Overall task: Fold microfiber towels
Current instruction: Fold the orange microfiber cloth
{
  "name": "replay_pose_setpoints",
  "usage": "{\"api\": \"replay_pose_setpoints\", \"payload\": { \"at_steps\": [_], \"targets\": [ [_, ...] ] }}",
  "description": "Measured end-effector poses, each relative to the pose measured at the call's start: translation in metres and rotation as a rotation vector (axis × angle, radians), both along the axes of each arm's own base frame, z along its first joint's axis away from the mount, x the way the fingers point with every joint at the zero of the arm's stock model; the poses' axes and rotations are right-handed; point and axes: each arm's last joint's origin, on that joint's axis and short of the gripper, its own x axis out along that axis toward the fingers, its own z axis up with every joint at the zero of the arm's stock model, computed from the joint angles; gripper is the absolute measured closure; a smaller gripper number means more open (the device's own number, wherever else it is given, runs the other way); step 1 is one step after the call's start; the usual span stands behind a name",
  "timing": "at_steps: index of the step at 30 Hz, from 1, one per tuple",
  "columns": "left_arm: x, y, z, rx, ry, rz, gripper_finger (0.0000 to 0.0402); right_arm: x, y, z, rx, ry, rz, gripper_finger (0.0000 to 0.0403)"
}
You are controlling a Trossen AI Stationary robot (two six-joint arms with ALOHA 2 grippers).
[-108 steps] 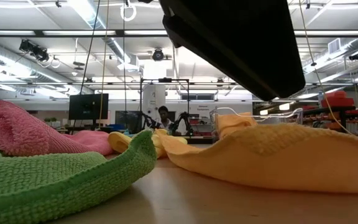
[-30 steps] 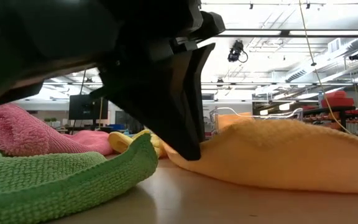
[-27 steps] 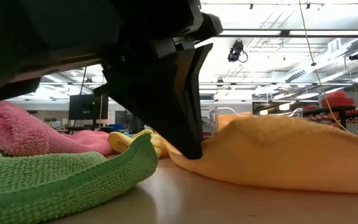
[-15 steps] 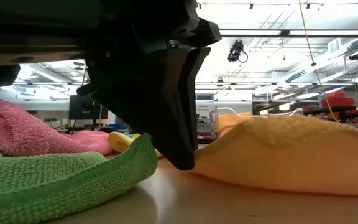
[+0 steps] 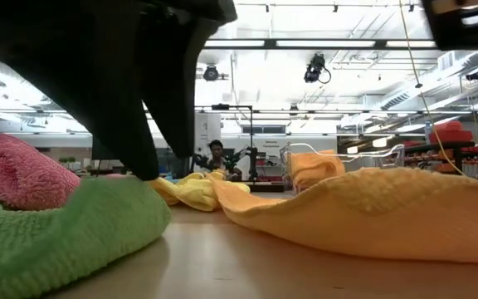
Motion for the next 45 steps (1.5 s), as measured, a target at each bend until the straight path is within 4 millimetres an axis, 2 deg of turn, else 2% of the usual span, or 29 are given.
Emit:
{"api": "replay_pose_setpoints", "payload": {
  "at_steps": [9,19,23,30,33,36,41,45],
  "targets": [
    [-0.005,0.004,0.0,0.026,0.038,0.033,0.0268,0.037,0.001,-0.018,-0.116,-0.014,-0.004,0.0228],
    [-0.009,0.004,0.001,0.034,0.051,0.071,0.0297,0.048,-0.005,-0.024,-0.132,-0.015,-0.004,0.0237],
    [-0.009,0.004,0.001,0.034,0.051,0.069,0.0303,0.051,-0.006,-0.023,-0.096,-0.002,0.031,0.0272],
    [-0.006,0.008,0.002,0.043,0.011,0.128,0.03,0.05,-0.007,-0.025,-0.079,0.026,0.044,0.0388],
    [-0.003,0.013,0.002,0.076,-0.01,0.127,0.0289,0.048,-0.007,-0.026,-0.08,0.043,0.04,0.0394],
    [0.0,0.016,0.003,0.127,-0.028,0.104,0.0272,0.042,-0.006,-0.016,-0.069,0.054,0.034,0.0395],
    [0.005,0.024,0.003,0.156,-0.035,0.107,0.024,0.027,0.001,0.02,0.036,0.045,0.058,0.0396],
    [0.011,0.033,0.0,0.158,-0.034,0.131,0.0219,0.019,0.005,0.032,0.111,0.064,0.062,0.0396]
  ]
}}
